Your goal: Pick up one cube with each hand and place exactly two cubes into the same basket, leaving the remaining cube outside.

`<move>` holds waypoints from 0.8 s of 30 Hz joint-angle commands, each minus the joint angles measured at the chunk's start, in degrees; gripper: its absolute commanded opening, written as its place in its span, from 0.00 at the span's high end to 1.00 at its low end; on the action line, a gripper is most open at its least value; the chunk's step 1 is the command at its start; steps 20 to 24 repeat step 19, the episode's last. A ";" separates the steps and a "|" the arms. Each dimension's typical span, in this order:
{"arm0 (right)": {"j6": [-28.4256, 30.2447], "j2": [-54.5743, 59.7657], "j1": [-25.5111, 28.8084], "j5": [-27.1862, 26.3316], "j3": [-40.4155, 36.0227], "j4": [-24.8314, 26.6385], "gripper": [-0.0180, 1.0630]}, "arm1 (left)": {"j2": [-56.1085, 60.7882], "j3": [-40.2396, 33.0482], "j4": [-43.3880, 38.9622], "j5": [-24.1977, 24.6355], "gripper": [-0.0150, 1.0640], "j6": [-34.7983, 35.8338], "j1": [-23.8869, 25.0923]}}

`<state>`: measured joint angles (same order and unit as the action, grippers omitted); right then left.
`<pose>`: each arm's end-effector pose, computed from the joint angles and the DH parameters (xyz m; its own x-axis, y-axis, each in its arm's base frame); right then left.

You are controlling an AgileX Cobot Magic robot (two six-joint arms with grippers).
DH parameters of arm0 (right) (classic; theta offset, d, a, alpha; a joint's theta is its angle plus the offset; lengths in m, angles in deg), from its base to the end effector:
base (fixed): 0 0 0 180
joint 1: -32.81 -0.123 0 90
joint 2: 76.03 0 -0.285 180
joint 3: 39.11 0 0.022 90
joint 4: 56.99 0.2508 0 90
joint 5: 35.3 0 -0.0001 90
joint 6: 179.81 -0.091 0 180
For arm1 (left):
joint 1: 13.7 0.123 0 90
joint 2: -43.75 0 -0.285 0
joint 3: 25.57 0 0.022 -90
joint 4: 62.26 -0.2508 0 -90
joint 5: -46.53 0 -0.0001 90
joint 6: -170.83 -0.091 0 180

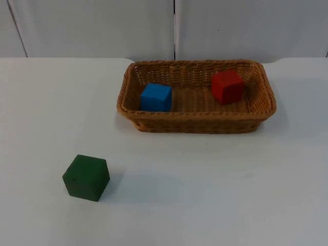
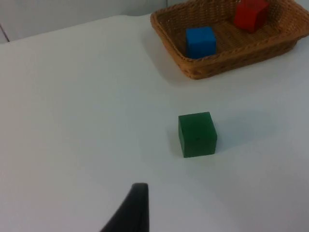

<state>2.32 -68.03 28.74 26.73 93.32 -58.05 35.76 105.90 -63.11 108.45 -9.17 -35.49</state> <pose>-0.0071 -0.0020 0.2804 -0.4590 -0.0786 -0.8850 -0.0776 0.9958 -0.0482 -0.0044 0.0030 0.2759 -0.4396 0.1833 -0.8793 0.3636 0.9315 0.0124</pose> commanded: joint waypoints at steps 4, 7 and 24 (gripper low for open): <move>-0.11 -0.21 0.33 -0.38 -0.04 -0.08 0.01 | 0.20 -0.23 0.43 -0.37 0.01 0.00 6.98; -0.11 -0.21 0.33 -0.38 -0.04 -0.08 0.01 | 0.20 -0.23 0.43 -0.37 0.01 0.00 9.71; -0.11 -0.21 0.33 -0.38 -0.04 -0.08 0.01 | 0.20 -0.23 0.32 -0.37 0.01 0.00 19.58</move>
